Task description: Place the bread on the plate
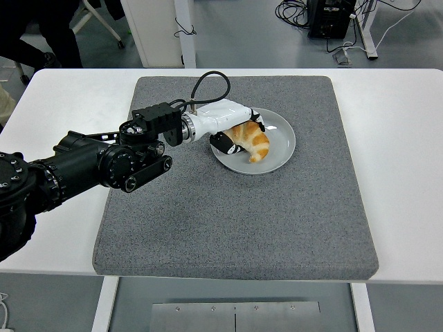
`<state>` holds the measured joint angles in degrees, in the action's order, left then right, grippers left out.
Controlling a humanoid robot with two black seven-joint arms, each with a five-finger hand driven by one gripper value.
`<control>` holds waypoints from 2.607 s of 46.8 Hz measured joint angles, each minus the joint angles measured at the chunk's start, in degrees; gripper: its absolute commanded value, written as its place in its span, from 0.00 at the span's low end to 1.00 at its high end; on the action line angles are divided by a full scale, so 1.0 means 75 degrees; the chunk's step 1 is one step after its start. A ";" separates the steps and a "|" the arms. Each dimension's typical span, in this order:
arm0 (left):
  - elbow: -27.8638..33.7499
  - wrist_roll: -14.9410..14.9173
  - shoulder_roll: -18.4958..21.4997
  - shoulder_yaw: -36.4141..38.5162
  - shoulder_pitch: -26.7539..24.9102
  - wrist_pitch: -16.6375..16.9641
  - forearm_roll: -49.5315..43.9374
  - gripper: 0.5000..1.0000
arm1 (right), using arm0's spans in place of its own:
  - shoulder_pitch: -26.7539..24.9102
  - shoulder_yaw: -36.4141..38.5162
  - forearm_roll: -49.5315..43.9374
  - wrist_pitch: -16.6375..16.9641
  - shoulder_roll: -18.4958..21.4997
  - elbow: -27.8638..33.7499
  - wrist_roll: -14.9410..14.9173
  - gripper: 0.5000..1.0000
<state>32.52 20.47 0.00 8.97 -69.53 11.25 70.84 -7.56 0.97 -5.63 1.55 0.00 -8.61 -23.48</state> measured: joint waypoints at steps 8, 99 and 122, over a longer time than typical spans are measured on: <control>0.0001 -0.0020 0.0000 0.0013 0.0001 0.0012 -0.0004 0.00 | 0.0000 0.0000 0.0000 -0.0001 0.0000 0.0000 0.0000 1.00; 0.1769 -0.0018 0.1144 -0.0370 -0.1845 -0.0065 -0.4234 0.95 | 0.0002 0.0000 0.0000 -0.0003 0.0000 0.0000 -0.0003 1.00; 0.1782 -0.0371 0.2123 -0.1768 -0.1226 -0.0214 -0.7994 0.95 | 0.0001 0.0000 0.0000 0.0000 0.0000 0.0000 0.0001 1.00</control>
<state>45.88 17.69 15.92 -4.29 -78.72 9.65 10.89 -7.55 0.97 -5.62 1.55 0.00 -8.61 -23.47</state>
